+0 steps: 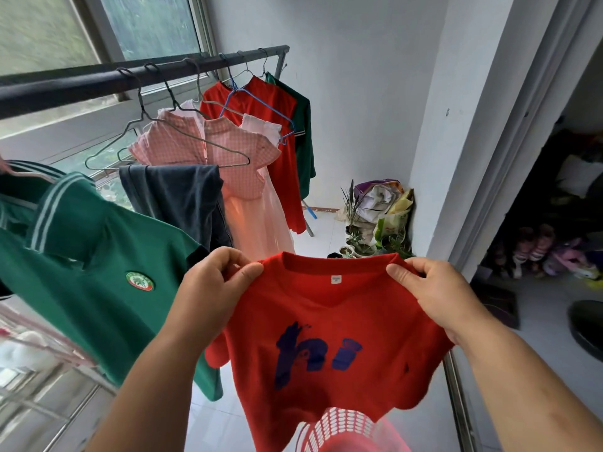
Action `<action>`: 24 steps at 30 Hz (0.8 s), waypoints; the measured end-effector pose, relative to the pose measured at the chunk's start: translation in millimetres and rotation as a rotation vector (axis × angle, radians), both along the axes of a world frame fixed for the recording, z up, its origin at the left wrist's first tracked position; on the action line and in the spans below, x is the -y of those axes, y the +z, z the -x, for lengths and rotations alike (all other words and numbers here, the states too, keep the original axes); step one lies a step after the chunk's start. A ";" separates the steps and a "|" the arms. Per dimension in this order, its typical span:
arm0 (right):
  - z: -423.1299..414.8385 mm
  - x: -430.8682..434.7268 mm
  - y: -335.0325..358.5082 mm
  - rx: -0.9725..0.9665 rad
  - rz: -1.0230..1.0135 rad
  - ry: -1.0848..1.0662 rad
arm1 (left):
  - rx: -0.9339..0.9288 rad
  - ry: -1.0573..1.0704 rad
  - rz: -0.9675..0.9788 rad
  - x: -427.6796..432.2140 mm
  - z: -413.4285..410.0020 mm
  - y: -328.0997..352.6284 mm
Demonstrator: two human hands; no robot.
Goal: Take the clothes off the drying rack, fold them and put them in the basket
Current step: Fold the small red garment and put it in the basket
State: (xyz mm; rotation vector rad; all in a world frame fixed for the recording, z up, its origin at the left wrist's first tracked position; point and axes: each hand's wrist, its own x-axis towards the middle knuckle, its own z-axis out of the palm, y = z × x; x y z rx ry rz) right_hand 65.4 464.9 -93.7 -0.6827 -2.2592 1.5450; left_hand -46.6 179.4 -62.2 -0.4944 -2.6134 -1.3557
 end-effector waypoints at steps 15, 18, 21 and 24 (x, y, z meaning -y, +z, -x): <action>3.8 20.7 -4.5 -0.004 0.235 -0.117 | 0.028 0.111 0.169 -38.9 -15.5 -15.5; 12.2 30.6 -6.9 -0.036 0.298 -0.121 | 0.065 0.129 0.064 -46.3 -18.9 -19.8; 17.2 41.2 -6.6 -0.069 0.382 -0.111 | 0.091 0.097 -0.012 -55.3 -23.3 -19.4; 19.4 56.2 -0.2 -0.084 0.473 -0.074 | 0.134 0.065 -0.058 -67.0 -29.5 -13.1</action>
